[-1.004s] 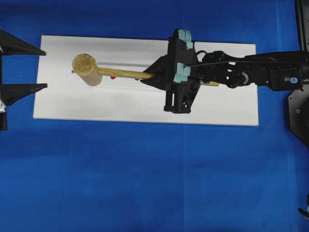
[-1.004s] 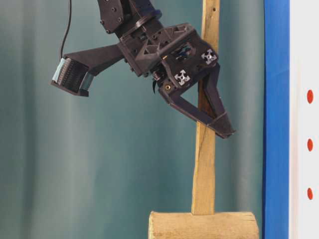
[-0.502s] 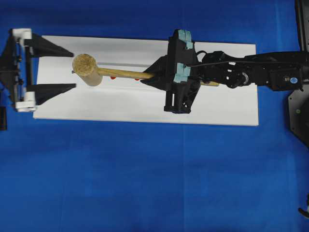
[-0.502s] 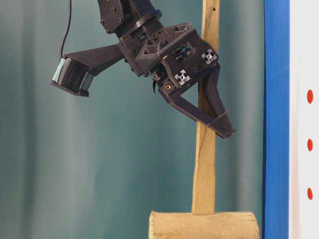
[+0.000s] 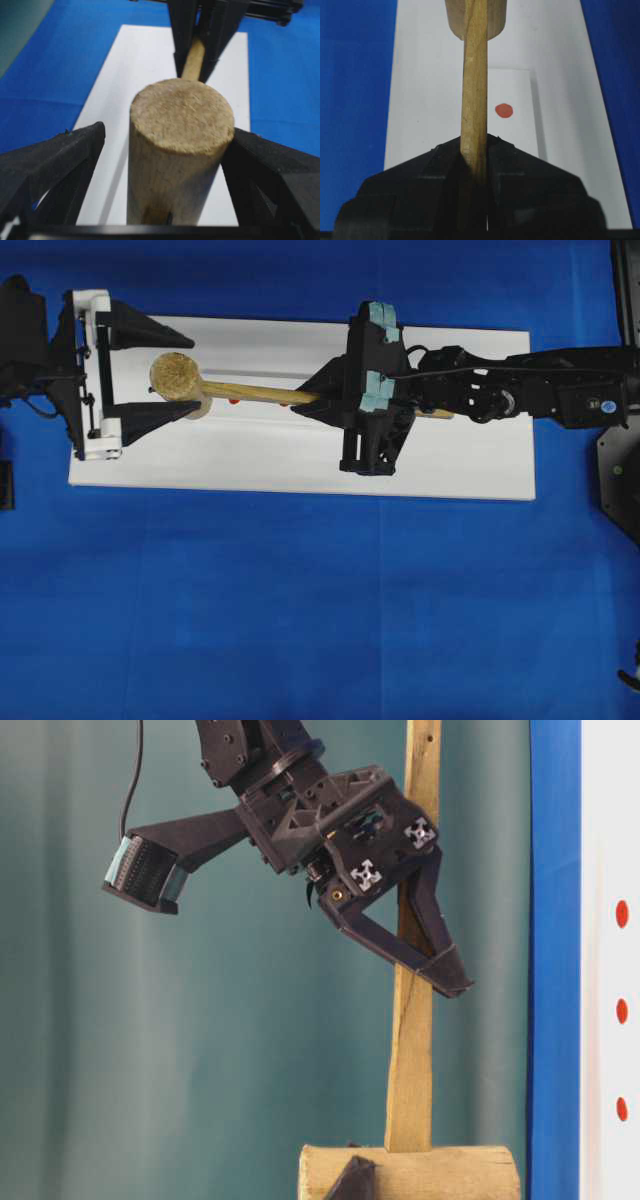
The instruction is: Hit the mark with a hammer.
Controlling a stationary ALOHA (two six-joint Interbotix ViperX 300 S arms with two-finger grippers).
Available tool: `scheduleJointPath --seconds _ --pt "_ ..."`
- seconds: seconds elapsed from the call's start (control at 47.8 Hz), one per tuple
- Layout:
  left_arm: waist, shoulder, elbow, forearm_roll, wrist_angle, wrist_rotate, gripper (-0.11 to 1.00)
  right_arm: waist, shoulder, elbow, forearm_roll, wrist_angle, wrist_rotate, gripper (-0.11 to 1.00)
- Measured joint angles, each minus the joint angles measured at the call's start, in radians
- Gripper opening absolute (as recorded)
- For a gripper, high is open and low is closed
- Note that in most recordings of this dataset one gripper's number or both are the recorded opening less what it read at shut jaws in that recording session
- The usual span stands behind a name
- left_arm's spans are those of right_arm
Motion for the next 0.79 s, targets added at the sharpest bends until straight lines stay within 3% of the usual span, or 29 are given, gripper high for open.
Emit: scheduleJointPath --seconds 0.272,0.481,0.794 --pt "0.003 0.012 -0.014 0.0 0.028 -0.002 0.91 0.0 0.0 0.0 0.0 0.0 0.0 0.02" --pt "-0.017 0.011 -0.015 0.0 0.077 0.017 0.48 0.0 0.0 -0.002 0.0 0.0 0.0 0.02" --pt "-0.018 0.002 -0.017 0.002 0.08 0.029 0.49 0.0 0.0 -0.002 0.0 0.015 0.0 0.02"
